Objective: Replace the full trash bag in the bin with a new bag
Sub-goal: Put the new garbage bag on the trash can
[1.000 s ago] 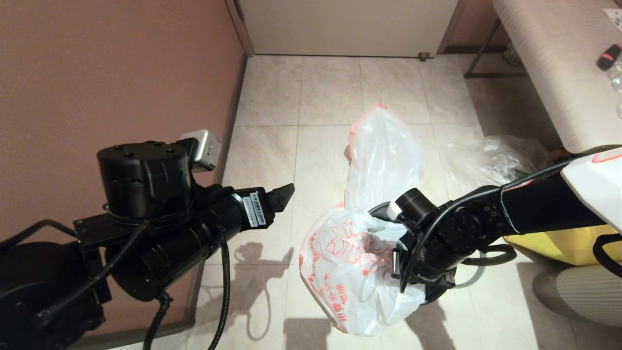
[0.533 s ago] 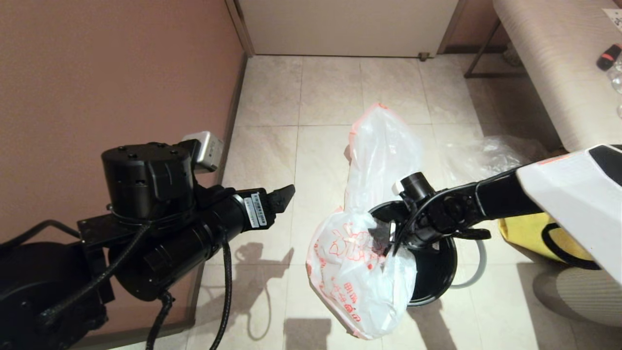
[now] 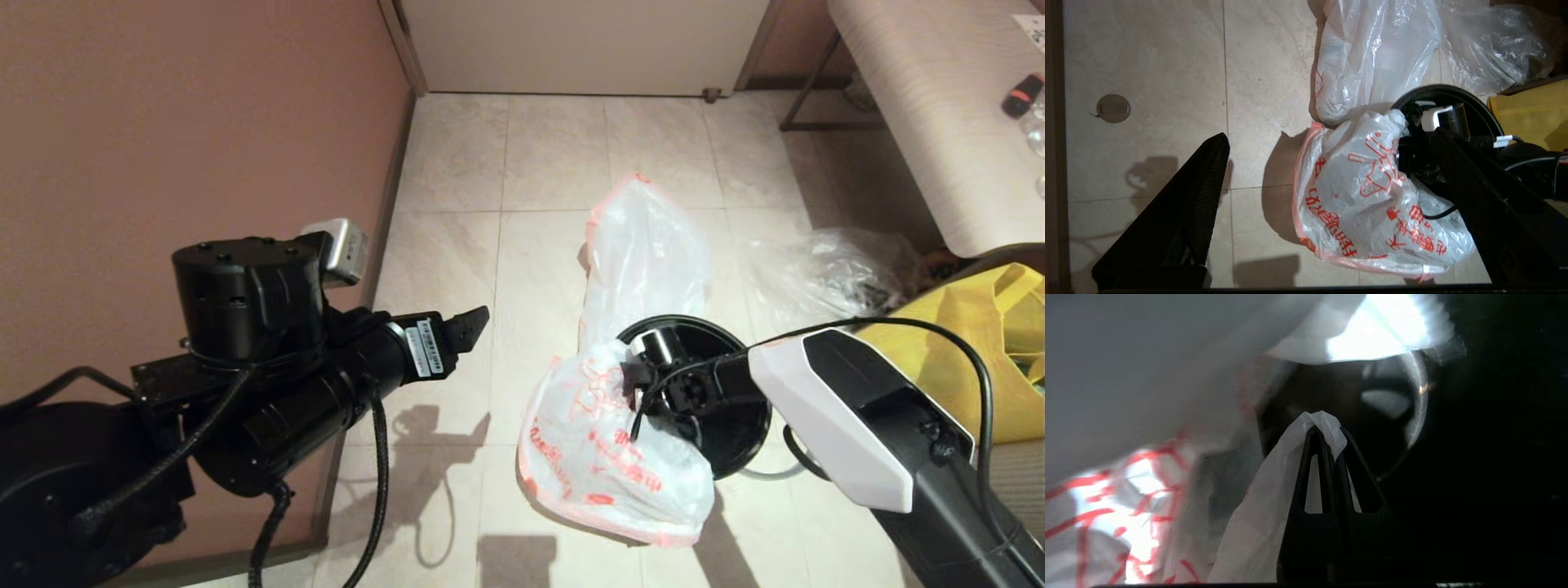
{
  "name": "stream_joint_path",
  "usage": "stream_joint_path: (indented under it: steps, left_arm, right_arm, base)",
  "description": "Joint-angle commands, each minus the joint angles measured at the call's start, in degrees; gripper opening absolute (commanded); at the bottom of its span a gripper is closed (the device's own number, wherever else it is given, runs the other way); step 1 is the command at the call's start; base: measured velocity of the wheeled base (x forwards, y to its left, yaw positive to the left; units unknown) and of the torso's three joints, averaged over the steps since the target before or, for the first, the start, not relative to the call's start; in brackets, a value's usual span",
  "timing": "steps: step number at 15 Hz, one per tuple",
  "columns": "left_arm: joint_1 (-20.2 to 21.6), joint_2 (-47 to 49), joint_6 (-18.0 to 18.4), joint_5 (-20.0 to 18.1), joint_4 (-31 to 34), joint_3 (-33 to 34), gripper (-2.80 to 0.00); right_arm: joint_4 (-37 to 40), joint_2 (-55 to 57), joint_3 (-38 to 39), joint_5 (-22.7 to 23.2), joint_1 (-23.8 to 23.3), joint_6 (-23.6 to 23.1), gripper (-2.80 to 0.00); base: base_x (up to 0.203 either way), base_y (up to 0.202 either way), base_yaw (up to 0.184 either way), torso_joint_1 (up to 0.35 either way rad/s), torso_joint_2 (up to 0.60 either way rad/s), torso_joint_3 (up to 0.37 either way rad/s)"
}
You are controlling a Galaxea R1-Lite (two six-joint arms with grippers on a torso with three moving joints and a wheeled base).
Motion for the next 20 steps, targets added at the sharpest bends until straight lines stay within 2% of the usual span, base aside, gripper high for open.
stream_joint_path:
  steps: [1,5,8,10,11,12,15,20]
  left_arm:
    - [0.01,-0.35,-0.10,0.16,-0.20,-0.03,0.00]
    - [0.01,-0.52,-0.10,0.16,-0.20,-0.11,0.00]
    - [0.00,-1.29,-0.02,0.16,-0.12,-0.19,0.00]
    - [0.00,-1.40,-0.02,0.24,-0.11,-0.19,0.00]
    - [0.09,-1.40,-0.02,0.16,-0.11,-0.28,0.00]
    - [0.00,-1.60,0.07,0.17,-0.11,-0.28,0.00]
    - [0.00,-2.29,0.16,0.16,-0.02,-0.28,0.00]
    - [-0.35,-4.13,0.25,0.17,0.15,-0.72,0.00]
  right_arm:
    - [-0.07,3.87,-1.23,-0.77,-0.16,-0.50,-2.80]
    - [0.64,3.50,0.12,-1.76,-0.99,-0.50,-2.80]
    - [6.57,5.54,1.36,-2.58,-0.62,-0.75,-2.80]
    - [7.69,6.18,1.41,-2.67,-0.65,-0.67,-2.80]
    - [7.68,5.67,1.57,-2.71,-0.65,-0.61,-1.58]
    - [7.69,4.52,1.80,-2.80,-0.58,-0.54,0.00]
    - [7.87,-1.28,5.62,-2.89,-0.15,0.40,0.00]
    - [7.63,-19.24,23.23,-2.42,2.16,4.89,0.00]
  base:
    - [0.000,0.000,0.000,0.000,0.00,0.000]
    - [0.000,0.000,0.000,0.000,0.00,0.000]
    - [0.000,0.000,0.000,0.000,0.00,0.000]
    - [0.000,0.000,0.000,0.000,0.00,0.000]
    - [0.000,0.000,0.000,0.000,0.00,0.000]
    - [0.000,0.000,0.000,0.000,0.00,0.000]
    - [0.000,0.000,0.000,0.000,0.00,0.000]
    - [0.000,0.000,0.000,0.000,0.00,0.000]
